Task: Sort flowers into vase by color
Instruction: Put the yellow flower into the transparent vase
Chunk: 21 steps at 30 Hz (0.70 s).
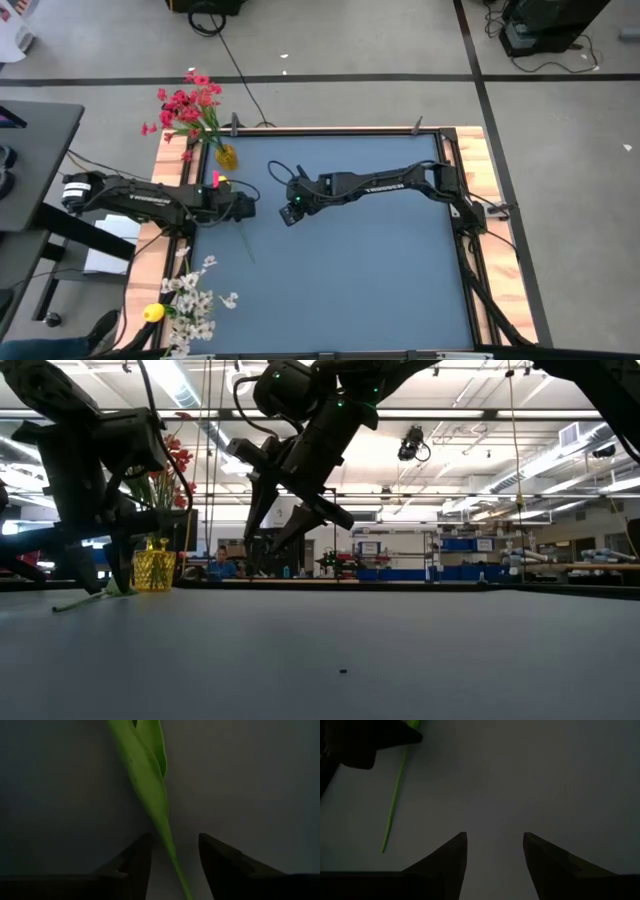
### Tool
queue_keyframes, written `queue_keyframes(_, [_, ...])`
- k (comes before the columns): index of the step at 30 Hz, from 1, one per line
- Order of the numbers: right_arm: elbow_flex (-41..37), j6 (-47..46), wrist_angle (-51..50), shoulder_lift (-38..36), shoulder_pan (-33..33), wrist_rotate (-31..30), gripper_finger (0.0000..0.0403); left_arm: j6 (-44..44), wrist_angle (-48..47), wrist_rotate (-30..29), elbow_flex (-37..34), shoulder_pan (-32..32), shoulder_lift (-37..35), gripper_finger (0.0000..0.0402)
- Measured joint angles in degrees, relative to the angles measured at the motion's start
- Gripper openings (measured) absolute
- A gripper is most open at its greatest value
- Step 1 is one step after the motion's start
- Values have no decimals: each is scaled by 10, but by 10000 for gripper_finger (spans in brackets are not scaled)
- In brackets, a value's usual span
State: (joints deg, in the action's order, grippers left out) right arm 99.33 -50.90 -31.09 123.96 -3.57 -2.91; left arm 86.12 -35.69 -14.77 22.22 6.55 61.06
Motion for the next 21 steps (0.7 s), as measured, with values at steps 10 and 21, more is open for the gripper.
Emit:
queue_keyframes(10, [0,0,-2,0,0,0,199,-19,7,-1,-1,1,1,106])
queue_keyframes(21, [0,-2,-13,0,0,40,198,-57,17,-19,-2,0,1,19])
